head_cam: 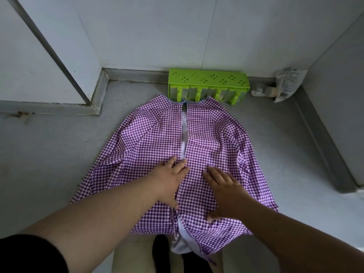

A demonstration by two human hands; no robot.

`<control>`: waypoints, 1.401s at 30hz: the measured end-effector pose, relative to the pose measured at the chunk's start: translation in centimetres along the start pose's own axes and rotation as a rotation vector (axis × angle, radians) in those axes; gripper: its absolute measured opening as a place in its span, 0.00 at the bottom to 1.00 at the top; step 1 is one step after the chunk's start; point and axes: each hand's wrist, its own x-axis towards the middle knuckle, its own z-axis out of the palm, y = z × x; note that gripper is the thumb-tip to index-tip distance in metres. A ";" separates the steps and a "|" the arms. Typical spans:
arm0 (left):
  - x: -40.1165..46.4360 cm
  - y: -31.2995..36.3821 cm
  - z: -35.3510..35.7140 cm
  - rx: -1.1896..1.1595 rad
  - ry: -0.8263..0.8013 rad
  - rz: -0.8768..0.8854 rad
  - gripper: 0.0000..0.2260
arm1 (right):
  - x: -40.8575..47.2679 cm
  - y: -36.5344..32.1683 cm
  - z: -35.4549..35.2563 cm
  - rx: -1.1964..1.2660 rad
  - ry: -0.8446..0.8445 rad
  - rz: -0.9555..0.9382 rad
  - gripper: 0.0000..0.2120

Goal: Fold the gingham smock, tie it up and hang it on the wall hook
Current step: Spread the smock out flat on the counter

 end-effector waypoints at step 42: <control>-10.4 -15.6 3.8 -1.861 0.225 -0.796 0.14 | 12.4 -9.7 -9.2 0.019 -0.133 0.213 0.65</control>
